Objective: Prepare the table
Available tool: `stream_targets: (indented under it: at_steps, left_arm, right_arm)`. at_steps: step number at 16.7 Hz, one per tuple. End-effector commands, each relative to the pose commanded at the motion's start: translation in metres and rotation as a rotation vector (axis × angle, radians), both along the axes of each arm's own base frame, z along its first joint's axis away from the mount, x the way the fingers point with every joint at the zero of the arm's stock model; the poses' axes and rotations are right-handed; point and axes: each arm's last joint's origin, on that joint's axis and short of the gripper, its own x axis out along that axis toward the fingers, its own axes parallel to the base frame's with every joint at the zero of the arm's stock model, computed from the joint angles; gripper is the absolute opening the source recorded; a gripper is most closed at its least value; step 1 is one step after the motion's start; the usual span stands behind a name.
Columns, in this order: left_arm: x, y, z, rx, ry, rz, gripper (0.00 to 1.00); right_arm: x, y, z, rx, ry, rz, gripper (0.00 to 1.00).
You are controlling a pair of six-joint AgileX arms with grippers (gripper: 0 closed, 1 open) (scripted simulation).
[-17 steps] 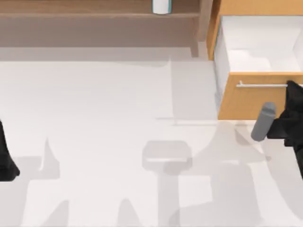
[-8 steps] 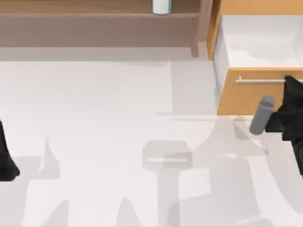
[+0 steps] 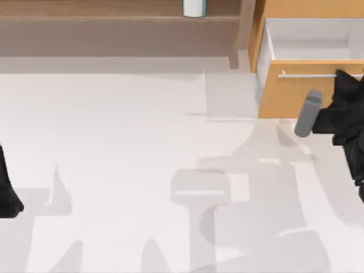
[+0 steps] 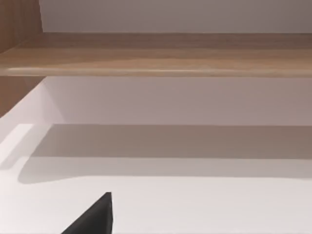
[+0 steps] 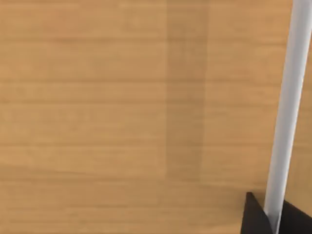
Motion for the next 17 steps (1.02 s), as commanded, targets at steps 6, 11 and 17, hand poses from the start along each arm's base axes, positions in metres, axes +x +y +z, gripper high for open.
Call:
stream_targets:
  at_steps: [6, 11, 17]
  left_arm:
    - [0.0, 0.0, 0.0, 0.0, 0.0, 0.0, 1.0]
    - [0.0, 0.0, 0.0, 0.0, 0.0, 0.0, 1.0]
    - [0.0, 0.0, 0.0, 0.0, 0.0, 0.0, 1.0]
  right_arm:
    - [0.003, 0.001, 0.001, 0.004, -0.004, 0.001, 0.0]
    - [0.033, 0.001, 0.0, 0.004, -0.002, 0.0, 0.0]
    - [0.062, 0.0, 0.0, 0.002, 0.002, 0.001, 0.0]
